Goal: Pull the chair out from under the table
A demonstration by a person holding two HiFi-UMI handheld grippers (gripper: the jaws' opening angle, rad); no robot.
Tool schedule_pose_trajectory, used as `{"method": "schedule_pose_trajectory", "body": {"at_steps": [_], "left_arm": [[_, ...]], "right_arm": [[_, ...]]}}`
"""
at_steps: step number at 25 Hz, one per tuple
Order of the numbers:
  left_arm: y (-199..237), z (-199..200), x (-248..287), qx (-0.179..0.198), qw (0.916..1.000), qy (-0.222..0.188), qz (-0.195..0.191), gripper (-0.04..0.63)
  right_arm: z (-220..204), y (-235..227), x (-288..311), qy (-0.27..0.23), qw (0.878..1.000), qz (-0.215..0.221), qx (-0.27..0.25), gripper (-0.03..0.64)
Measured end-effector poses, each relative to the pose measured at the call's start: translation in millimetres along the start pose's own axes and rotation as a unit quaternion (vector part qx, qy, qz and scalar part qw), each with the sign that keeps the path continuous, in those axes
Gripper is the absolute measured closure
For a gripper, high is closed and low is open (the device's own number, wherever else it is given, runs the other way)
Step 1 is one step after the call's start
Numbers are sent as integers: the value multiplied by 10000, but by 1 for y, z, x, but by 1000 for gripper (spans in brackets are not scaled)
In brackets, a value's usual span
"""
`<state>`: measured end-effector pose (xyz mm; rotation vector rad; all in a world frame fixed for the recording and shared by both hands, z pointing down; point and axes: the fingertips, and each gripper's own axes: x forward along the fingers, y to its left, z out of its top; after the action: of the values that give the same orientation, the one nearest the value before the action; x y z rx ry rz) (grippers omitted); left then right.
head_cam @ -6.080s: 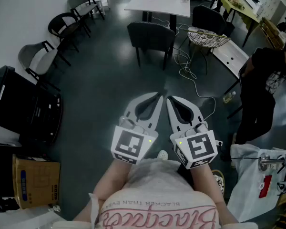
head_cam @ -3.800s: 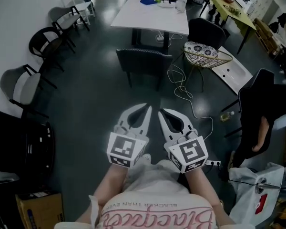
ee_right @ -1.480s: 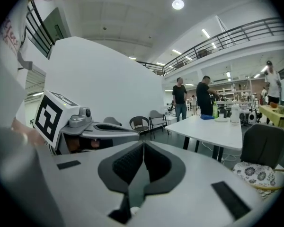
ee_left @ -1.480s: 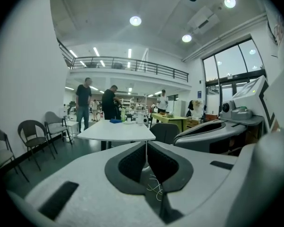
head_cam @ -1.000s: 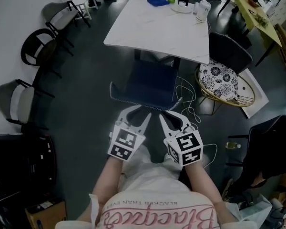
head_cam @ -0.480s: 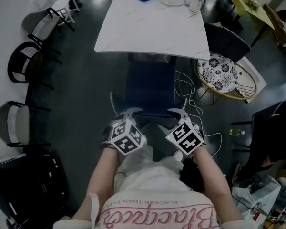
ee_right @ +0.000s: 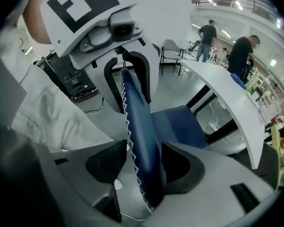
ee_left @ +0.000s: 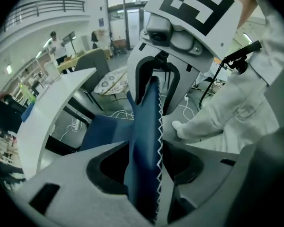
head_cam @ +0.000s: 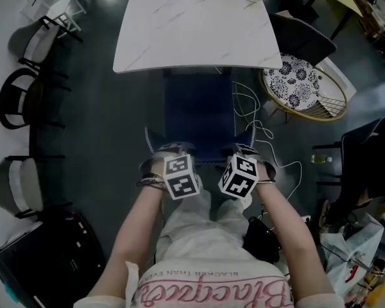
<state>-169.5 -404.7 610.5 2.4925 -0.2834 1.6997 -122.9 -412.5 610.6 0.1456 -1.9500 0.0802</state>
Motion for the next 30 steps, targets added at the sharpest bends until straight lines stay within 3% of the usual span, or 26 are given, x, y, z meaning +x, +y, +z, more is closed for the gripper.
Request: {"method": "schedule_pose_trajectory", "body": {"at_steps": [4,10,14,20,30], "left_arm": [[5,-2,17,90,9997,-92,-230,410],[1,-11,31,172,9974,375,-589,411],[-2,-11,32,53,9960,423,-780,411],[0,-11,32,-64,9980,373,-503,474],[-32,-16,28,-28,9985,352,-414,483]], "right_arm": [[-2,-9,23,247,9996,-72,-70,405],[-6,-6,40,532,9976,272,-352,431],[-4,-4,39,508,9966,280,-581,470],[-8,-2,41,548,9952,158,-793,505],[-6,30,34,468,9962,102,-729,509]]}}
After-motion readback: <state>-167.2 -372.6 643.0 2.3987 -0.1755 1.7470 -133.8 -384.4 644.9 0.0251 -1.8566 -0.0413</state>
